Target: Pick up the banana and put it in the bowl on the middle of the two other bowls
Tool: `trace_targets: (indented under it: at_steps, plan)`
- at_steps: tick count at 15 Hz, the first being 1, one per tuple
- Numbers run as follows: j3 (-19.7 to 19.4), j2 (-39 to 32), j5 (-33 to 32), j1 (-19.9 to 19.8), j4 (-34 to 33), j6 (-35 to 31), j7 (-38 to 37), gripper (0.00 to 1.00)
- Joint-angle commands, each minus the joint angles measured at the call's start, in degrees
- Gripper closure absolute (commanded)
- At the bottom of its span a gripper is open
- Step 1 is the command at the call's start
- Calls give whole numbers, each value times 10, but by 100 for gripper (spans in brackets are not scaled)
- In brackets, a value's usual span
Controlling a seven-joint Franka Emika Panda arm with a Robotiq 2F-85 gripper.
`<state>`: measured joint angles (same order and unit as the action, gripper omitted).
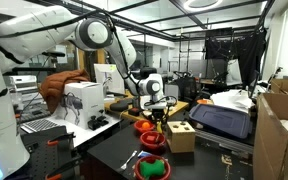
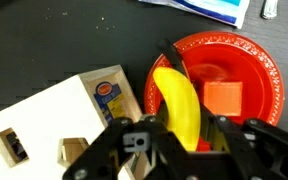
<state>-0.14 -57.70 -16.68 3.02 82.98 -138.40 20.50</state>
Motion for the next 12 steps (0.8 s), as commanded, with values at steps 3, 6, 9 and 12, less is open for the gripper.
trace_targets:
  at_steps: [3,6,9,12]
  plan:
    - [29,7,-4,-28,12,-11,81,93]
    - [46,13,-2,-37,19,-8,116,93]
    - [54,16,-6,-36,22,-3,138,93]
    - [54,18,-7,-32,27,-6,153,40]
